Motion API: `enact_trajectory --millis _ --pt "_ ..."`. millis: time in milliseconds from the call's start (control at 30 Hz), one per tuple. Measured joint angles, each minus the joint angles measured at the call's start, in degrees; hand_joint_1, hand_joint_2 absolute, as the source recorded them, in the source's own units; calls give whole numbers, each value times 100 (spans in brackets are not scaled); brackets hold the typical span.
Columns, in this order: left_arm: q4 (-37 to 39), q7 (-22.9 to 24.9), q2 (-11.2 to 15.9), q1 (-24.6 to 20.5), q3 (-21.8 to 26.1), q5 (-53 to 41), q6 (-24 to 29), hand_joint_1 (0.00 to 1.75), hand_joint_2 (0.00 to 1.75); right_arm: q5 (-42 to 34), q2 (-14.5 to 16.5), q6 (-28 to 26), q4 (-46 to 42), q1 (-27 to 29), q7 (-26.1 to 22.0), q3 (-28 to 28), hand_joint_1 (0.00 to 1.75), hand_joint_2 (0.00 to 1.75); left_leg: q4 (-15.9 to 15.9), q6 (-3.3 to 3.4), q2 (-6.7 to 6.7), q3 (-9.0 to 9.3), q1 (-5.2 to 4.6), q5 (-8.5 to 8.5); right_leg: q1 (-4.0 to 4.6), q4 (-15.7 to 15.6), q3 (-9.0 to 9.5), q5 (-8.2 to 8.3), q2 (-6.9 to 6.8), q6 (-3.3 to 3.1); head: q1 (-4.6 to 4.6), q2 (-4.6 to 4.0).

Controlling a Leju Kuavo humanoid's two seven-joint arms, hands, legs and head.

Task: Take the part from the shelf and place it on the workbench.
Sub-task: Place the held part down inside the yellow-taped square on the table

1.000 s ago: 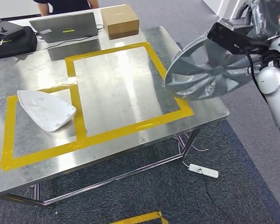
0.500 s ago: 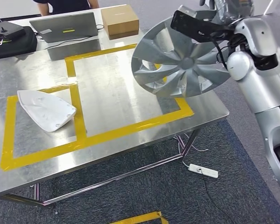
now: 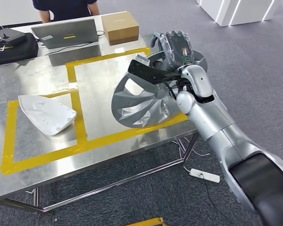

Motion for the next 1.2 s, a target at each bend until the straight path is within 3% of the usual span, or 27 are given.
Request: enact_trajectory --millis 267,467,767,1200 --pt "0 275 8 -2 -27 73 192 0 175 -90 273 -75 474 -100 -111 -22 175 175 0 -6 25 129 0 -47 5 -5 126 -19 22 20 -1 0" --pt "0 153 5 -2 -43 116 184 0 175 -223 368 -35 537 -113 -178 -56 175 175 0 -12 58 153 4 -62 9 -5 142 -21 56 22 -1 0" --pt "0 -49 -13 -10 -127 179 145 0 175 -258 643 541 226 -25 44 57 175 175 0 -30 91 244 16 -125 23 -6 223 -68 88 1 -1 0" --pt "0 13 -9 0 -243 226 183 0 175 -470 595 797 139 -261 349 71 175 175 1 -24 86 203 16 -124 22 -7 204 -76 73 6 1 0"
